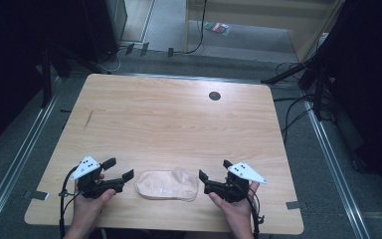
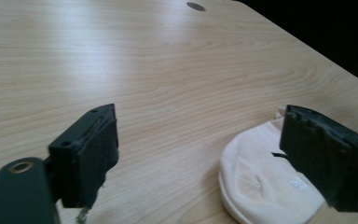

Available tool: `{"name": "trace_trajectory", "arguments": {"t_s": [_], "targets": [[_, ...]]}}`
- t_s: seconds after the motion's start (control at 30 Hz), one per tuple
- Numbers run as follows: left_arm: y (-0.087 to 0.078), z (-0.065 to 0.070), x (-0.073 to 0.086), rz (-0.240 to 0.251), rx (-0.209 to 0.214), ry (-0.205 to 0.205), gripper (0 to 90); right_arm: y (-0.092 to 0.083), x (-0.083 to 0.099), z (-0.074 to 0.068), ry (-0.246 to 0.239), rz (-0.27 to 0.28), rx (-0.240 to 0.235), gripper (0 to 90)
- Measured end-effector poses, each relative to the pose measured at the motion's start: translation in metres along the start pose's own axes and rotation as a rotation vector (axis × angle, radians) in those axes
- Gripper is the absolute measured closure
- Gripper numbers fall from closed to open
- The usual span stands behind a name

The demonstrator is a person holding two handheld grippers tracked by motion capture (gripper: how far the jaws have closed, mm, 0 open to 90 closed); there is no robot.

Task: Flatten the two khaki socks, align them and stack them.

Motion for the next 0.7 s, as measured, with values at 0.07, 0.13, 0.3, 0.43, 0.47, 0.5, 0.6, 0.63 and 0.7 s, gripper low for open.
{"name": "trace_trajectory", "arguments": {"t_s": [0.07,0.13,0.3,0.43,0.47,0.5,0.6,0.63,0.7], "targets": [[-0.001,-0.007,0.0,0.003,-0.011,-0.008,10.1,-0.003,-0.001,0.008,0.015,0.0,-0.003,4.6],[-0.002,-0.015,0.001,-0.002,-0.04,-0.007,10.1,-0.006,-0.002,0.016,0.021,0.006,0.0,4.6],[-0.006,-0.035,0.003,-0.01,-0.085,-0.029,10.8,-0.011,-0.003,0.037,0.025,0.025,0.053,6.9],[-0.009,-0.047,0.005,-0.021,-0.118,-0.045,12.0,-0.013,-0.004,0.05,0.038,0.028,0.085,7.2],[-0.011,-0.055,0.006,-0.027,-0.143,-0.045,12.2,-0.015,-0.005,0.056,0.038,0.034,0.096,7.2],[-0.011,-0.055,0.006,-0.027,-0.143,-0.045,12.2,-0.015,-0.005,0.056,0.038,0.034,0.096,7.2],[-0.015,-0.069,0.007,-0.031,-0.171,-0.062,13.2,-0.021,-0.007,0.069,0.006,0.051,0.141,7.2],[-0.016,-0.072,0.009,-0.038,-0.179,-0.066,13.3,-0.022,-0.008,0.072,0.007,0.057,0.15,7.2],[-0.016,-0.075,0.01,-0.043,-0.191,-0.067,13.4,-0.024,-0.008,0.075,0.011,0.061,0.153,7.2]]}}
Point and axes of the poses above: each handheld gripper's, and its own axes: y roughly forward along the jaws, x roughly out of its underside, z roughly to its right, the point moved 9 cm from there along y, roughly forward along the jaws, and after that the axes turned 3 degrees about y, right-handed, at the moved point
